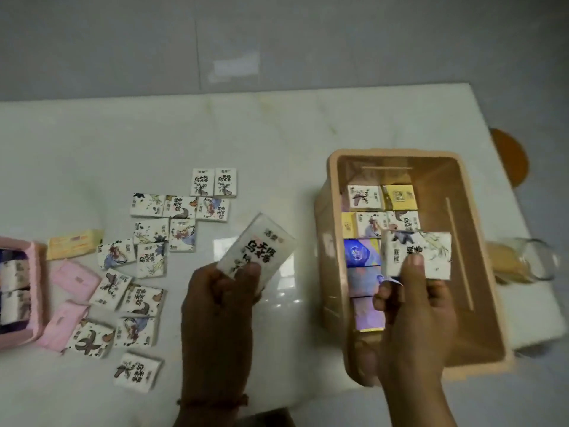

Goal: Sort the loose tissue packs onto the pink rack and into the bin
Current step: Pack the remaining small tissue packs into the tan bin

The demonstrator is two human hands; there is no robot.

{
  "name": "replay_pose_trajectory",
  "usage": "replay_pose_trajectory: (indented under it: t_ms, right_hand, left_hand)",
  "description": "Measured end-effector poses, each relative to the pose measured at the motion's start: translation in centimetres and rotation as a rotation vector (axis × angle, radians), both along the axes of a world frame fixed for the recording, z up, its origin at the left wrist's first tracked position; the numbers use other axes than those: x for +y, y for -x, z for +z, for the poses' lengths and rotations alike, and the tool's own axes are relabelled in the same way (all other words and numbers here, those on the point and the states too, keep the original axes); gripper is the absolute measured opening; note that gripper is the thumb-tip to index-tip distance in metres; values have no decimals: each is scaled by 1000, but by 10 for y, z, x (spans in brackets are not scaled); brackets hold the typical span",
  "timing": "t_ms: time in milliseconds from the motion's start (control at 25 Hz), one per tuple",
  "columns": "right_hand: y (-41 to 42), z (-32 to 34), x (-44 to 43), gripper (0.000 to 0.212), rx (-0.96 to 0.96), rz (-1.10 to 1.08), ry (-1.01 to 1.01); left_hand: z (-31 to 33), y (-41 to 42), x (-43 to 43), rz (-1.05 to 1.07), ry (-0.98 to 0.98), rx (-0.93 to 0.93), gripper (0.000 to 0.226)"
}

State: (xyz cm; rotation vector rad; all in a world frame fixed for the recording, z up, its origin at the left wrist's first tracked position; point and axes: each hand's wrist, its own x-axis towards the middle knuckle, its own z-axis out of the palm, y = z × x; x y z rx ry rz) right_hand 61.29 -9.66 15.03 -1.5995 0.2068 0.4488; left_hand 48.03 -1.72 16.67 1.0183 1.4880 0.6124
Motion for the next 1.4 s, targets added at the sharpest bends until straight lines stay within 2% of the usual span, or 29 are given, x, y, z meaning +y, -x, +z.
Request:
replay_pose_trajectory:
  t_ms: [80, 120, 200, 320, 400, 560, 720, 800, 920, 1000, 1160, 1240, 1400]
  right_hand:
    - [-43, -29, -24, 20, 14, 0, 171]
    - [-61, -47, -35, 20, 40, 26, 239]
    - [-90, -84, -50, 21, 168, 83, 329]
    - [-115, -124, -57, 19, 437, 80, 353]
    - [-117, -145, -51, 24, 522, 83, 366]
    - [-123, -151, -44, 37, 513, -5, 402]
    - [-119, -149, -46, 51, 501, -11, 347]
    - [-114, -156, -53, 53, 461, 16, 398]
    - [-111, -149, -58, 25, 433, 68, 396]
    - [-111, -144, -60, 19, 390, 86, 378]
    - [-106, -139, -60, 21, 421, -17, 246]
    - [-104, -129, -61, 12, 461, 16, 250]
    - [-104, -97, -53, 18, 541, 18, 267]
  left_hand:
    - [0, -55, -15, -141, 73, -135, 26]
    - [-9, -87, -29, -224, 132, -122, 26]
    - [-43, -140, -54, -302, 192, 37, 19]
    - [-98, -182, -67, -265, 242, 384, 36]
    - [-120, -189, -67, -294, 265, 542, 42]
    - [-131, -200, -65, -280, 189, 601, 37]
    - [-126, -208, -59, -135, 156, 532, 33]
    - [-124, -209, -63, -198, 113, 533, 33]
    - [-128, -207, -64, -219, 104, 454, 34]
    - [-132, -204, -61, -181, 107, 379, 34]
    - [-133, -197, -60, -62, 75, 218, 29]
    - [-131, -194, -61, -78, 72, 176, 29]
    - [-113, -192, -58, -78, 142, 140, 32]
